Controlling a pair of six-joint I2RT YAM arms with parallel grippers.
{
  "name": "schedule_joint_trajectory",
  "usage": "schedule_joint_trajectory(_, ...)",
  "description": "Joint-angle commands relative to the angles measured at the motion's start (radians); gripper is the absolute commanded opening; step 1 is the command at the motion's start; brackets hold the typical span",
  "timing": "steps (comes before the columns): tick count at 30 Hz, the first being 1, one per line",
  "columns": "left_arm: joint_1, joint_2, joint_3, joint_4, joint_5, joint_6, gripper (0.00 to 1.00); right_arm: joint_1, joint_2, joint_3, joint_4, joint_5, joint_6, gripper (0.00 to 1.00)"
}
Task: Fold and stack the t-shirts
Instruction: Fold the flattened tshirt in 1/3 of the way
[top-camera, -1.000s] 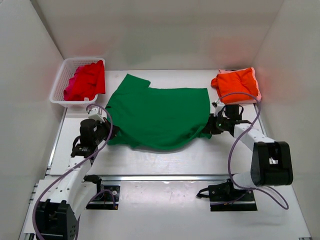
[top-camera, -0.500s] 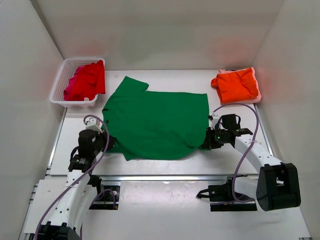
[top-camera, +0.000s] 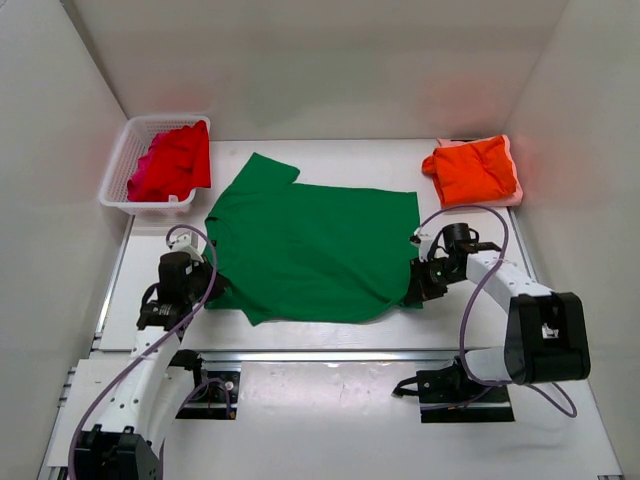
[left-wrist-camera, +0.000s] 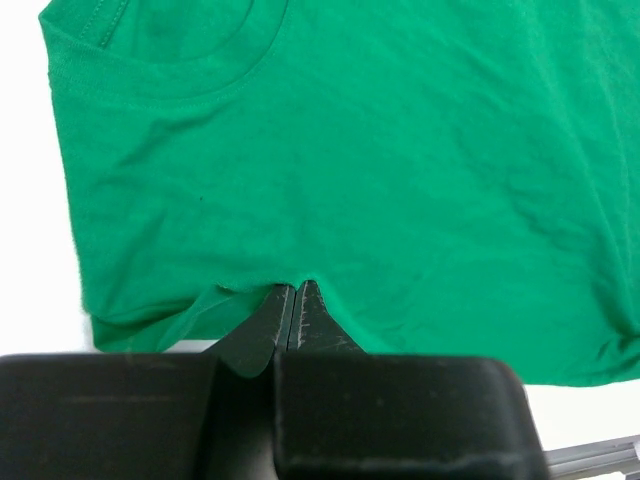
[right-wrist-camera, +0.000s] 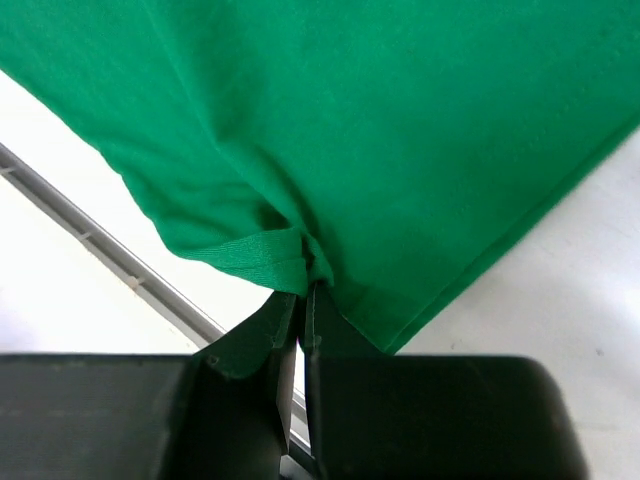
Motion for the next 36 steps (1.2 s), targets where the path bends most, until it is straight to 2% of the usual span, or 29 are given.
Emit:
schedule_joint_trajectory(1,0.005,0.038,0.060,0.054,0.004,-0.012,0.00,0.022,0.028,0.061,-0.016,-0.036,-0.049,0.00)
schedule_joint_trajectory(6,0.019,0.099,0.110,0.086,-0.009,0.005,0.00,0.038,0.100,0.122,-0.049,-0.016,-0.089,0.00)
schedule_joint_trajectory(18,0.054,0.288,0.238,0.175,0.018,0.019,0.00,-0.014,0.234,0.289,-0.141,-0.005,-0.200,0.00)
schedule_joint_trajectory(29,0.096,0.453,0.330,0.266,0.017,0.018,0.00,-0.036,0.318,0.357,-0.137,0.010,-0.204,0.00)
schedule_joint_trajectory(36,0.102,0.518,0.324,0.332,0.020,0.021,0.00,-0.043,0.354,0.374,-0.109,0.026,-0.188,0.00)
